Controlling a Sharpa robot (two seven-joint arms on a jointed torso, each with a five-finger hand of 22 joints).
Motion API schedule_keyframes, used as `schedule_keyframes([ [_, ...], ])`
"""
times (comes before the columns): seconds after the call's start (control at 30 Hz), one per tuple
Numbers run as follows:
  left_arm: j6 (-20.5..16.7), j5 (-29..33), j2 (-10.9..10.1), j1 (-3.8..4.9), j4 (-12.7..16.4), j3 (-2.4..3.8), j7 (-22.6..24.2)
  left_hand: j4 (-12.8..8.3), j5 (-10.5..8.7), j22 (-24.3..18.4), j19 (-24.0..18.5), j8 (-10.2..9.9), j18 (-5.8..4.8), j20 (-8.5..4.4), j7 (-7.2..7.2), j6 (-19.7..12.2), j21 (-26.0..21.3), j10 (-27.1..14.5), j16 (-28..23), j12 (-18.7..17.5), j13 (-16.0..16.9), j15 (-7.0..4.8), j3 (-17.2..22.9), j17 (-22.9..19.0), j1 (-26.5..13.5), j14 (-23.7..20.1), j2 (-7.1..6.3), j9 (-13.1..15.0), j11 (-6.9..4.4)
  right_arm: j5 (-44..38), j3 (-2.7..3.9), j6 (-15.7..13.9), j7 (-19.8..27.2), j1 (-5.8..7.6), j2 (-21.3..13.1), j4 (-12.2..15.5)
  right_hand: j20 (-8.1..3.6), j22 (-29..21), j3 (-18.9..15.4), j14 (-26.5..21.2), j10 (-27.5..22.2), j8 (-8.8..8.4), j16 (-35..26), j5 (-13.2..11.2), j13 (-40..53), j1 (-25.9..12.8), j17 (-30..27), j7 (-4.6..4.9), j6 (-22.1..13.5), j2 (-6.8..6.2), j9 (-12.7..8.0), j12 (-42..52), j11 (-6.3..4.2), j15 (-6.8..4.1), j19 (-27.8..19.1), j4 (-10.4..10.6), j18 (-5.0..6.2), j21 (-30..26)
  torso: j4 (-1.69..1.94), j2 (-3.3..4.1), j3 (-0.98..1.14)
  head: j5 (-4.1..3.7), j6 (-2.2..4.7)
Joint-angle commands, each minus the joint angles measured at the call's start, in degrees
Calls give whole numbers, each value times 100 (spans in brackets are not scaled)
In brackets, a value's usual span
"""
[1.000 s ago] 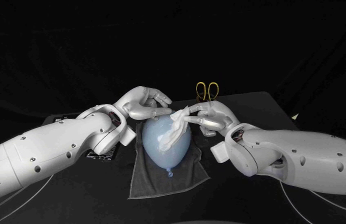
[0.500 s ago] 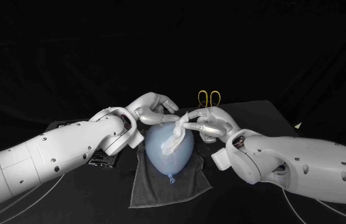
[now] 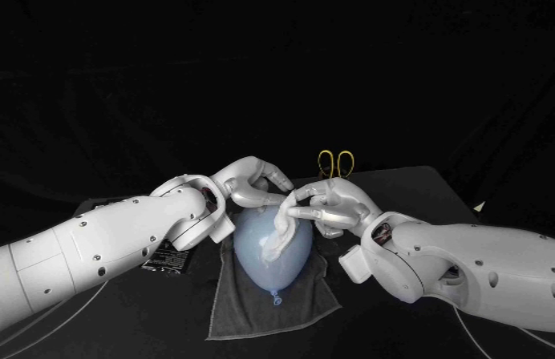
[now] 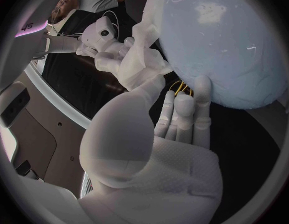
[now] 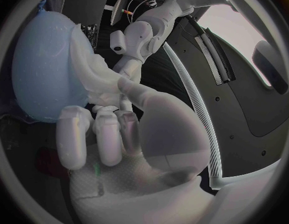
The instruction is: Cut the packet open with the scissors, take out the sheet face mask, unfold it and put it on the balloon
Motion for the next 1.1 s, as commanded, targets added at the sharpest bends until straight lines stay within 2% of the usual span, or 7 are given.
schedule_keyframes([
  [0.03,613,-62,-9,-2,41,-4,-15,-54,2,212,179,-98,-14,-60,-28,77,147,113,83,-198,-9,-60,113,210,69,211,13,-39,-35,-179,5,224,23,7,1,12,-34,1281,54,598,587,29,20,4,1505,-55,1506,-24,-3,-5,10,19,-39,-28,288,-11,-36,26,8,-13,3,-9,26],
  [0.37,898,539,-130,-2,-43,-3,120,-432,4,424,348,-488,-38,-187,-17,163,387,311,108,-944,-5,-156,851,329,196,490,102,-165,-64,-357,5,332,-107,83,-38,-1,-35,1285,102,598,587,50,20,5,1505,-71,1506,-28,-8,9,25,19,-42,-30,292,-29,-39,40,6,-80,-13,-13,98],
  [0.63,1354,1419,-210,-3,-173,-4,249,-824,2,328,101,-757,21,-240,-1,138,505,332,108,-1371,-6,-197,1456,347,191,579,63,-237,-74,-645,5,1127,-443,292,-67,-144,-36,1282,138,598,587,64,20,4,1505,-87,1506,-29,-13,19,35,19,-44,-31,287,-40,-37,28,13,-176,-42,-8,158],
  [0.73,1485,1760,-222,-4,-216,-5,287,-732,15,151,-46,-880,47,-217,-12,-15,380,155,94,-1531,-7,-176,1274,261,-114,555,-51,-273,-83,-725,5,1636,-539,413,-47,-256,-36,1282,148,598,587,69,20,4,1505,-92,1506,-29,-15,22,38,19,-44,-31,288,-42,-37,30,23,-220,-63,16,182],
  [0.83,1564,1977,-225,-4,-246,-5,301,-611,1,27,-59,-1135,46,-180,-12,-524,195,42,86,-1650,4,-158,975,173,-310,518,-100,-340,-73,-777,5,1976,-591,490,-38,-329,-36,1281,152,598,587,70,20,4,1505,-95,1506,-29,-16,24,40,19,-44,-31,286,-43,-36,27,30,-249,-77,14,211],
  [0.97,1651,2174,-232,-4,-280,-5,312,-536,0,-129,-2,-1412,48,-164,-33,-1094,-17,-181,37,-1808,8,-149,601,-5,-285,425,-76,-404,-74,-834,6,2375,-623,609,-20,-415,-36,1285,162,598,587,75,20,4,1505,-99,1506,-30,-18,28,43,19,-43,-31,291,-46,-39,39,33,-269,-92,26,242],
  [1.1,1680,2280,-220,-3,-335,-5,328,-390,-3,-263,73,-1547,47,-171,-89,-1367,-196,-335,20,-1903,10,-160,106,-89,-272,393,-49,-418,-100,-910,6,2711,-644,736,14,-496,-36,1290,176,598,587,82,20,4,1505,-107,1506,-30,-19,33,48,19,-44,-30,296,-48,-43,53,36,-287,-97,40,274],
])
